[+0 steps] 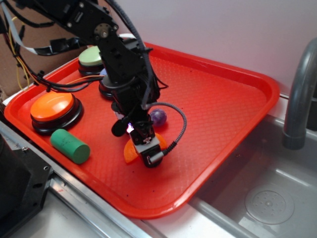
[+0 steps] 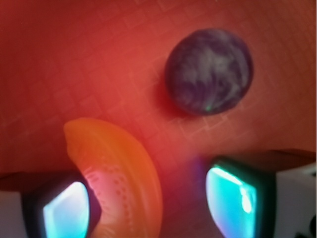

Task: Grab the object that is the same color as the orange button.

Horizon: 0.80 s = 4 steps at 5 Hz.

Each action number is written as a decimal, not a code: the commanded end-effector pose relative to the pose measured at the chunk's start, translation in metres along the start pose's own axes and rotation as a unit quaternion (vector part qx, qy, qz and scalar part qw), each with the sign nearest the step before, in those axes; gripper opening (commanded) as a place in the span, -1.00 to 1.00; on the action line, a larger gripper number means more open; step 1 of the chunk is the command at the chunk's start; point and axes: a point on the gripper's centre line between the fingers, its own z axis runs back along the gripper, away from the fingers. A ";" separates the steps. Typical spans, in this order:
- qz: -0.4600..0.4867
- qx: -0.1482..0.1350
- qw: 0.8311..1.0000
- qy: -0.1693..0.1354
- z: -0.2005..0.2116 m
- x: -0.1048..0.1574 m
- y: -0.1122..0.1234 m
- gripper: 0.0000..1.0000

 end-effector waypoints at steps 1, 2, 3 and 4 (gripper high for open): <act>0.000 -0.003 1.000 -0.001 -0.009 0.002 -0.007 1.00; -0.003 -0.014 1.000 0.006 -0.012 0.000 -0.008 1.00; -0.004 -0.021 1.000 0.003 -0.013 -0.002 -0.009 -1.00; -0.003 -0.035 0.999 0.017 -0.014 -0.003 -0.010 -1.00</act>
